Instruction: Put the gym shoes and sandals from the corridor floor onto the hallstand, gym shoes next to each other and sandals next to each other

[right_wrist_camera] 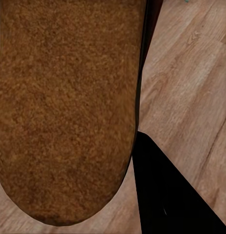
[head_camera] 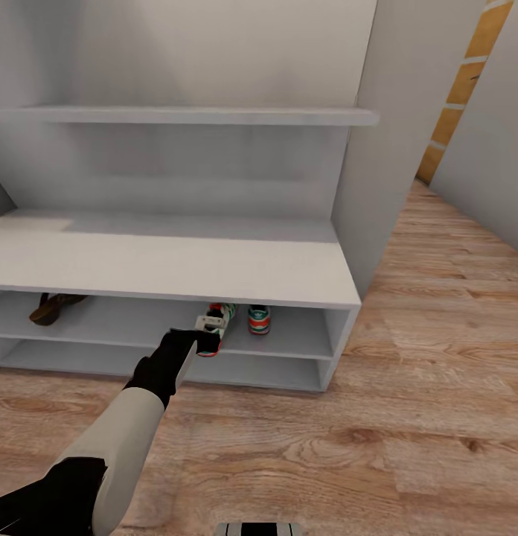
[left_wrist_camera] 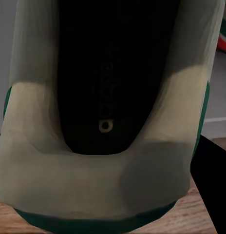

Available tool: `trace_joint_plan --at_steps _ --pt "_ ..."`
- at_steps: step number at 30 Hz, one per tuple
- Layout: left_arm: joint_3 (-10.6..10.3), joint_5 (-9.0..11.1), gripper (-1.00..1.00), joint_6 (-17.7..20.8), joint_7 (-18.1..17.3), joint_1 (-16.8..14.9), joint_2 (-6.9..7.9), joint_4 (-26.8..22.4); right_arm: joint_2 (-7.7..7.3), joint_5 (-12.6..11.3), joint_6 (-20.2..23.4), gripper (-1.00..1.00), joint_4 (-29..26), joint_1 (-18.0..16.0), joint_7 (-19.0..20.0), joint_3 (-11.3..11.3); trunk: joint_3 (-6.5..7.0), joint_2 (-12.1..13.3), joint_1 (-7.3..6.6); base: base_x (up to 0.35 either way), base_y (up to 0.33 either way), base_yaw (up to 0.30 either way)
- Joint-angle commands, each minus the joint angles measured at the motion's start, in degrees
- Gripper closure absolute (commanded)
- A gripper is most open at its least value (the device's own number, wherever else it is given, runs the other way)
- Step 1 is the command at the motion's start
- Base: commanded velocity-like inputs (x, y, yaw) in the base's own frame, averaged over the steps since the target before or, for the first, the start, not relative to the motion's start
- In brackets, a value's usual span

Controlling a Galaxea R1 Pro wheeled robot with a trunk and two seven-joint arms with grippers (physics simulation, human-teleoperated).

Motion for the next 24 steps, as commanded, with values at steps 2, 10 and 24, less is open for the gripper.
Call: trace_joint_plan --at_steps 2,10,24 --pt "0.2 -0.6 1.00 0.3 -0.6 0.0 -0.04 -0.1 -0.01 0.3 0.3 1.00 0.0 -0.1 0.1 0.0 -0.28 0.0 0.01 0.000 0.000 0.000" --pt "0.2 -0.6 1.00 0.3 -0.6 0.0 -0.04 -0.1 -0.01 0.3 0.3 1.00 0.0 -0.1 0.1 0.0 -0.28 0.0 0.01 0.000 0.000 0.000" --pt "0.2 -0.6 1.00 0.2 -0.7 0.0 -0.04 0.0 -0.01 0.3 0.3 1.00 0.0 -0.1 0.1 0.0 -0.28 0.0 0.01 0.110 -0.100 0.000"
